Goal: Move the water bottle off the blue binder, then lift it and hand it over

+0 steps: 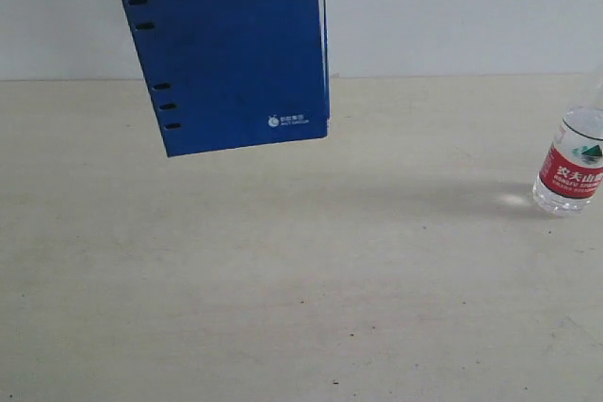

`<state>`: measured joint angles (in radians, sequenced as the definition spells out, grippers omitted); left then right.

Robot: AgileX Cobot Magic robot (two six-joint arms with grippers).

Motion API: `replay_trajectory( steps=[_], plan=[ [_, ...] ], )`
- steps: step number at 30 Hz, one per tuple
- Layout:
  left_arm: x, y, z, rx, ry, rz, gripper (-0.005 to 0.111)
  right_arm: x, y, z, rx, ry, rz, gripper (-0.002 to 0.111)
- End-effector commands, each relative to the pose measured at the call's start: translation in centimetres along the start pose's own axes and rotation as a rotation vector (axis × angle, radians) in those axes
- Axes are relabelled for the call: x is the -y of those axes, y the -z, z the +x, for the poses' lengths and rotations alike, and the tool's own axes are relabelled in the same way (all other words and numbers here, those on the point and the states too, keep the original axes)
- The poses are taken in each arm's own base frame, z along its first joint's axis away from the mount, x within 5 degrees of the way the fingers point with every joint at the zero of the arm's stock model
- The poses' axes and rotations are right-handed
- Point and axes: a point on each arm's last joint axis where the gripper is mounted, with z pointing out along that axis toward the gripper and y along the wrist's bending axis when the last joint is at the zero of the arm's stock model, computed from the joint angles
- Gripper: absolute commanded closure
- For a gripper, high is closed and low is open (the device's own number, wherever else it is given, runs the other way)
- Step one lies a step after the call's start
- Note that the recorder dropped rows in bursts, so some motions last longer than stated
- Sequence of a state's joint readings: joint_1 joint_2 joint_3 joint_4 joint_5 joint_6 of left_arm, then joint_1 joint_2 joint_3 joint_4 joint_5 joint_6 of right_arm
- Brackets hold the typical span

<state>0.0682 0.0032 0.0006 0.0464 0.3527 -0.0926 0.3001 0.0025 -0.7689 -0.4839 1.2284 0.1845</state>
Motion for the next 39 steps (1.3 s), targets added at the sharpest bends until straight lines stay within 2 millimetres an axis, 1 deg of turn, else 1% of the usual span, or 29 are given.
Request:
replay_trajectory(
  steps=[1,20,21,23,24,25,26,28,29,31,32,33,34,35,36,37,38,39],
  plan=[
    [0.0,0.0,0.0,0.001,0.009,0.003,0.102,0.0,0.1,-0.1,0.011,0.002,0.002,0.107],
    [0.0,0.0,0.0,0.001,0.009,0.003,0.102,0.0,0.1,-0.1,0.011,0.002,0.002,0.107],
    [0.0,0.0,0.0,0.001,0.009,0.003,0.102,0.2,0.1,-0.1,0.014,0.030,0.024,0.107],
    [0.0,0.0,0.0,0.001,0.009,0.003,0.102,1.2,0.2,-0.3,0.030,0.097,0.127,0.107],
    [0.0,0.0,0.0,0.001,0.009,0.003,0.102,1.5,0.2,-0.4,0.038,0.100,0.165,0.107],
    [0.0,0.0,0.0,0.001,0.009,0.003,0.102,1.6,0.2,-0.4,0.045,0.037,0.171,0.107],
    [0.0,0.0,0.0,0.001,0.009,0.003,0.102,1.5,0.2,-0.9,0.107,-0.044,0.163,0.107],
    [0.0,0.0,0.0,0.001,0.009,0.003,0.102,1.2,0.6,-2.9,0.342,-0.158,0.106,0.107],
    [0.0,0.0,0.0,0.001,0.009,0.003,0.102,1.0,1.0,-3.8,0.449,-0.185,0.076,0.107],
    [0.0,0.0,0.0,0.001,0.009,0.003,0.102,0.2,2.3,-5.7,0.695,-0.183,0.008,0.107],
    [0.0,0.0,0.0,0.001,0.009,0.003,0.102,-0.7,3.6,-6.7,0.845,-0.147,-0.011,0.107],
    [0.0,0.0,0.0,0.001,0.009,0.003,0.102,-1.1,3.9,-6.9,0.877,-0.141,0.001,0.107],
    [0.0,0.0,0.0,0.001,0.009,0.003,0.102,-2.0,3.5,-6.6,0.863,-0.155,0.048,0.107],
    [0.0,0.0,0.0,0.001,0.009,0.003,0.102,-2.5,2.8,-6.2,0.832,-0.167,0.078,0.107],
    [0.0,0.0,0.0,0.001,0.009,0.003,0.102,-3.3,1.1,-5.1,0.758,-0.195,0.122,0.107],
    [0.0,0.0,0.0,0.003,0.009,0.003,0.102,-3.9,-1.1,-3.7,0.677,-0.224,0.114,0.107],
    [0.0,0.0,0.0,0.003,0.009,0.003,0.102,-4.2,-2.5,-2.7,0.625,-0.236,0.091,0.107],
    [0.0,0.0,0.0,0.003,0.009,0.003,0.102,-4.6,-4.6,-0.9,0.547,-0.212,0.081,0.107]
  ],
)
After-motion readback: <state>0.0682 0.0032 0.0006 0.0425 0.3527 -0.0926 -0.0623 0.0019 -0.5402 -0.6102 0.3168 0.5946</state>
